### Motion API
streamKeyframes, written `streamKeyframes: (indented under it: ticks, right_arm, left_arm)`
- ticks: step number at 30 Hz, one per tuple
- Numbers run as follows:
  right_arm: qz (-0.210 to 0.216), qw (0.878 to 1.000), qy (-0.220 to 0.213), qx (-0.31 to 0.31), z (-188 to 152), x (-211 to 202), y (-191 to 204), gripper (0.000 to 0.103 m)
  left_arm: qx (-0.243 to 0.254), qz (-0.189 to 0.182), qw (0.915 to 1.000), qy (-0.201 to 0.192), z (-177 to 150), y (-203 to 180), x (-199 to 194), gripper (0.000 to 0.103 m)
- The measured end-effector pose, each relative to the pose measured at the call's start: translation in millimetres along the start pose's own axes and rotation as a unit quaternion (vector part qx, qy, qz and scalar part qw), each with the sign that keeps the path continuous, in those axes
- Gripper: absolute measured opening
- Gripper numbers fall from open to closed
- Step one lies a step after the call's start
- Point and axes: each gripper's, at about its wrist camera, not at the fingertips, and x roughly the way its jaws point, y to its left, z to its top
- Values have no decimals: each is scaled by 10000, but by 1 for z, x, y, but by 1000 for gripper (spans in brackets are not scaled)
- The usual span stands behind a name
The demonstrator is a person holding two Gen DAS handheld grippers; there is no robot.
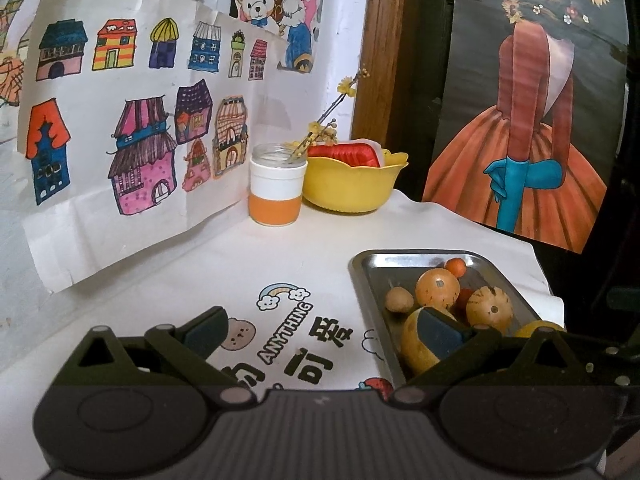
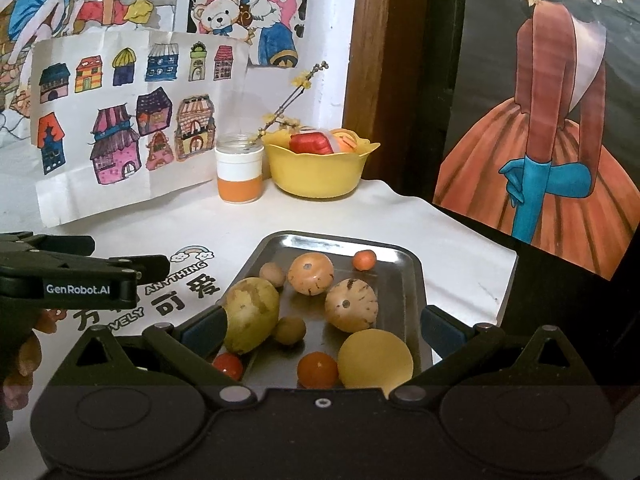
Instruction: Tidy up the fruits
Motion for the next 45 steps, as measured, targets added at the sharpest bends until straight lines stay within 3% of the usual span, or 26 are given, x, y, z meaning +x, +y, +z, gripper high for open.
streamKeyframes:
  ticks: [27,45]
  right_arm:
    - [-74,10000,-48,18,-21,-26,19,102]
    - [-79,9997,-250,35,-27,-50,40,102]
  left_arm:
    - [-66,-254,9996,124,-28,14,-20,103]
    - [-92,-298,9995,7,-35,32,-45,103]
